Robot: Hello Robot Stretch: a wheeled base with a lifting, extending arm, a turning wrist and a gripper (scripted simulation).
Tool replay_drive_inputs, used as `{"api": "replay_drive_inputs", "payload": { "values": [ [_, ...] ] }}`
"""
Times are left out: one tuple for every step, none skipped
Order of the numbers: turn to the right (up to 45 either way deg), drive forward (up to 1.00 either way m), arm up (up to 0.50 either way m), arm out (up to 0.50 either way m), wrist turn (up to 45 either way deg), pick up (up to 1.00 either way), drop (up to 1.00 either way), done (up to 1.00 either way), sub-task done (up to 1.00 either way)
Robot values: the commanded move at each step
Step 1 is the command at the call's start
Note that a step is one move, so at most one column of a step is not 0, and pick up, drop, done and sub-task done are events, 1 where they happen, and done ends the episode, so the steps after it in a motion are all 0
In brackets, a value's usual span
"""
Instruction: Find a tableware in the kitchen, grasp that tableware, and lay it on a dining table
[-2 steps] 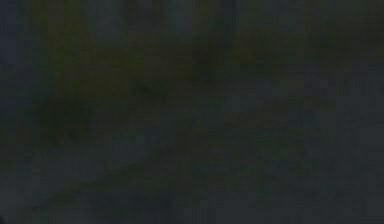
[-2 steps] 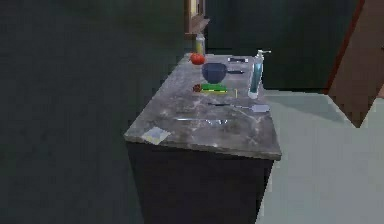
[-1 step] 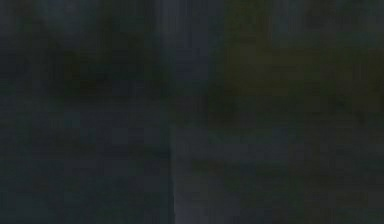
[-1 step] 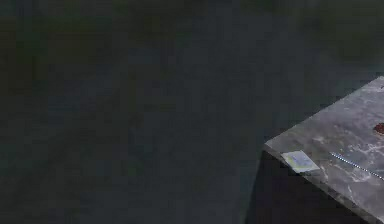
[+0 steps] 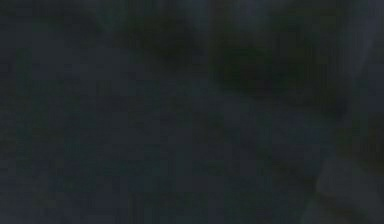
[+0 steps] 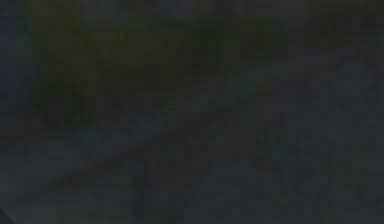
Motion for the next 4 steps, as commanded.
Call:
{"api": "replay_drive_inputs", "payload": {
  "values": [
    [-45.0, 0.0, 0.0, 0.0, 0.0, 0.0, 0.0, 0.0, 0.0],
    [-27.0, 0.0, 0.0, 0.0, 0.0, 0.0, 0.0, 0.0, 0.0],
    [0.0, 0.3, 0.0, 0.0, 0.0, 0.0, 0.0, 0.0, 0.0],
    [-45.0, 0.0, 0.0, 0.0, 0.0, 0.0, 0.0, 0.0, 0.0]
  ]
}}
